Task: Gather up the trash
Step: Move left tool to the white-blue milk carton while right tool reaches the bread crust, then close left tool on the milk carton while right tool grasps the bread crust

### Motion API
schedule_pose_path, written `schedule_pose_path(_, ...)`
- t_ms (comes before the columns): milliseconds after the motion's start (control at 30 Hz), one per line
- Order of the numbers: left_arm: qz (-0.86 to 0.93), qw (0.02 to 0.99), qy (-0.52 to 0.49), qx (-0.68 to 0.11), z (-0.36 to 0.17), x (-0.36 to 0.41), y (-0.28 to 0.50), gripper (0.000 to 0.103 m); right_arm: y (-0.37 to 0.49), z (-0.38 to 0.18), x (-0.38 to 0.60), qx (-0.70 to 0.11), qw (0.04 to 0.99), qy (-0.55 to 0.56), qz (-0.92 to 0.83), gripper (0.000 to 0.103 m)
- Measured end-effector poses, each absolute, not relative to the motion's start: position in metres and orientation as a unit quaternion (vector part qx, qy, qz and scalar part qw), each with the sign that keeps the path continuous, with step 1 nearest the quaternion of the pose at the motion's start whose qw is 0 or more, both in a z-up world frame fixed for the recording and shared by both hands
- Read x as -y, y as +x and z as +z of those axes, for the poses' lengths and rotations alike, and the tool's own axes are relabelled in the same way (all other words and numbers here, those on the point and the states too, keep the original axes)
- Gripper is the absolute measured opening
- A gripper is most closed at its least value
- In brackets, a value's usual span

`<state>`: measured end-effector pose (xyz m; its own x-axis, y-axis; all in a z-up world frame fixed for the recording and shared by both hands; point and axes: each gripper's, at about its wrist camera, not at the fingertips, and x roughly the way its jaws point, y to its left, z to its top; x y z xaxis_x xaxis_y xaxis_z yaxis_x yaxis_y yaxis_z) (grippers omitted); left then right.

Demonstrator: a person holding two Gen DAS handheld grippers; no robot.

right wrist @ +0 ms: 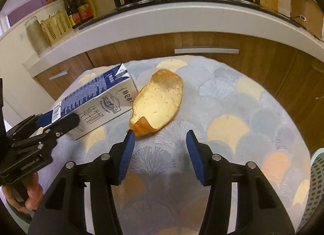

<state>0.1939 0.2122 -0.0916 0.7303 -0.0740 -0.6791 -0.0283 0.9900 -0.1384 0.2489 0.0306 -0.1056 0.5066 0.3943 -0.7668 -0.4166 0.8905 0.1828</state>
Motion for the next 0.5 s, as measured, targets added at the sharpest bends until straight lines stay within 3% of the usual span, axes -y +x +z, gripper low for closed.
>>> schedule_pose_path(233, -0.023, 0.926, -0.077, -0.368, -0.097, -0.205, 0.196, 0.048, 0.255, -0.109, -0.05, -0.449, 0.862, -0.01, 0.233, 0.049)
schedule_pose_path(267, -0.023, 0.926, -0.076, -0.368, -0.098, -0.204, 0.196, 0.046, 0.257, -0.111, -0.052, -0.455, 0.858, -0.003, 0.24, 0.045)
schedule_pose_path(300, -0.025, 0.926, -0.076, -0.368, -0.098, -0.203, 0.196, 0.045, 0.257, -0.113, -0.052, -0.459, 0.855, 0.002, 0.242, 0.033)
schedule_pose_path(467, -0.022, 0.927, -0.073, -0.367, -0.097, -0.199, 0.194, 0.045, 0.261, -0.118, -0.047, -0.466, 0.853, 0.018, 0.235, 0.017)
schedule_pose_path(500, -0.021, 0.927, -0.074, -0.366, -0.097, -0.199, 0.194, 0.045, 0.262, -0.118, -0.044, -0.466, 0.853, 0.021, 0.234, 0.007)
